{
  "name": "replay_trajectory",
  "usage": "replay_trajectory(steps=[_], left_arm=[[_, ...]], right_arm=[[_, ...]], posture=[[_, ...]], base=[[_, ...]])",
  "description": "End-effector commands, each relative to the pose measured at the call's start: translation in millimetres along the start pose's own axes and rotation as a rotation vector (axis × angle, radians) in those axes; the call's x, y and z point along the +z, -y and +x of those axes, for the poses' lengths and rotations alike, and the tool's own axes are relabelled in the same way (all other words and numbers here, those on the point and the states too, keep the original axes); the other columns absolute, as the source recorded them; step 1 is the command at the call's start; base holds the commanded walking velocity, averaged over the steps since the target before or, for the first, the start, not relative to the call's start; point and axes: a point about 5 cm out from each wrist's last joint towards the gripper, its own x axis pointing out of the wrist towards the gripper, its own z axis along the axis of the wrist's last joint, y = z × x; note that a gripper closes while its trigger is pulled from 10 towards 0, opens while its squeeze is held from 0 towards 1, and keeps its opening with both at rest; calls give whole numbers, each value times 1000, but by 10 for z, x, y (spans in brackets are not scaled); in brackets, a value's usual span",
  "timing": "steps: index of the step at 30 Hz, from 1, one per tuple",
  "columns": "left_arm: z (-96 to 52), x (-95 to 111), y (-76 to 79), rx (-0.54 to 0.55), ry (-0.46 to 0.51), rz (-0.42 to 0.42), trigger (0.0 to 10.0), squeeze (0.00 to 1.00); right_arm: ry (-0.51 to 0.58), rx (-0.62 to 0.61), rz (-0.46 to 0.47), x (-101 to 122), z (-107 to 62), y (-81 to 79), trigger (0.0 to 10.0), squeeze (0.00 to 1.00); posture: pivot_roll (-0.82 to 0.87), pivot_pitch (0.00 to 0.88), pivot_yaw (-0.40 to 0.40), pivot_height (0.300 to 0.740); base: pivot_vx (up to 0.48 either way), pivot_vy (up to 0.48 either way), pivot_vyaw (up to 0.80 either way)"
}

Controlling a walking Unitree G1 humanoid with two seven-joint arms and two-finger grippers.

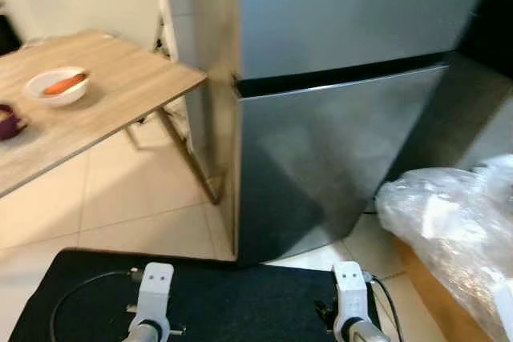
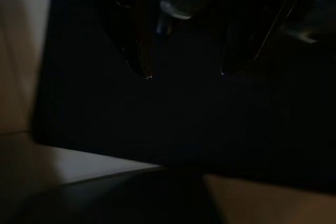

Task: Restocking fridge

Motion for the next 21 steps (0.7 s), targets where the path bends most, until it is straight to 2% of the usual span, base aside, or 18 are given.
replay_trajectory(steps=[1,9,21], left_arm=[[-7,-30,-8,-2,-18,12,10000,0],[-14,-42,-32,-12,-22,32,10000,0],[-48,-122,-58,4,-40,3,10000,0]], right_arm=[[-30,-5,-1,-73,-21,18,10000,0],[-32,-4,-3,-72,-19,11,10000,0],[-52,-11,-12,-73,-18,41,10000,0]], posture=[[-63,62,-16,716],[-64,61,-15,716],[-66,55,-19,716]], base=[[0,0,800],[0,0,800],[0,0,800]])
